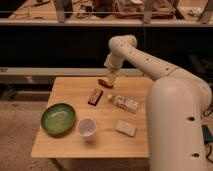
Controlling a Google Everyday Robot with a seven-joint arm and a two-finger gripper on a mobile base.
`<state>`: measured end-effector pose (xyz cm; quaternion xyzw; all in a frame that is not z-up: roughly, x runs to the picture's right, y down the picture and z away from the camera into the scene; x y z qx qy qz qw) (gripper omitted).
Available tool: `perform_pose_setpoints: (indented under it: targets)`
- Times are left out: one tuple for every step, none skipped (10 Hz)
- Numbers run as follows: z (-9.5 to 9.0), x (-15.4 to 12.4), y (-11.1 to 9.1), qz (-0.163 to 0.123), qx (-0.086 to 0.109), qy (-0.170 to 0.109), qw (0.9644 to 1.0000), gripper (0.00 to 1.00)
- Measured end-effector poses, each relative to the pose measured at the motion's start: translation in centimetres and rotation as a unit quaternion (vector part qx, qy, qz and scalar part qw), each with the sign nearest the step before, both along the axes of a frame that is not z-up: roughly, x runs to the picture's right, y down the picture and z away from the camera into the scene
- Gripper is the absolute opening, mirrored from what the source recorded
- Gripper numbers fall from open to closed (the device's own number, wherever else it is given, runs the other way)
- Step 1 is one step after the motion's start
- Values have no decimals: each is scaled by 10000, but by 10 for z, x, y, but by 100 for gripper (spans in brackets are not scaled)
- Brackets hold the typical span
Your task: Move the arm in a circular motion
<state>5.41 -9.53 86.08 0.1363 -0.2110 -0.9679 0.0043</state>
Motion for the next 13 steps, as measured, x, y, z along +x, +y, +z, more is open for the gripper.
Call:
perform_pose_setpoints:
  targets:
    - [-1,44,5,350,-66,233,9991,80]
    - [-2,76,14,582,-111,394,9975,80]
    - [-6,101,22,742,-132,509,9959,80]
    - [-11,127,32,896,-156,627,9939,80]
    - [-24,152,46,1014,-168,708,9922,80]
    - [-31,158,53,1024,-192,722,9919,80]
    - [-45,163,67,966,-247,720,9924,80]
    - [-62,163,83,867,-307,701,9933,80]
    - [-77,161,97,774,-352,687,9940,80]
    - [-92,158,112,670,-402,663,9947,80]
    - [-110,152,134,568,-475,604,9954,80]
    - [-121,143,147,481,-512,532,9961,80]
    - [-136,124,162,333,-538,397,9972,80]
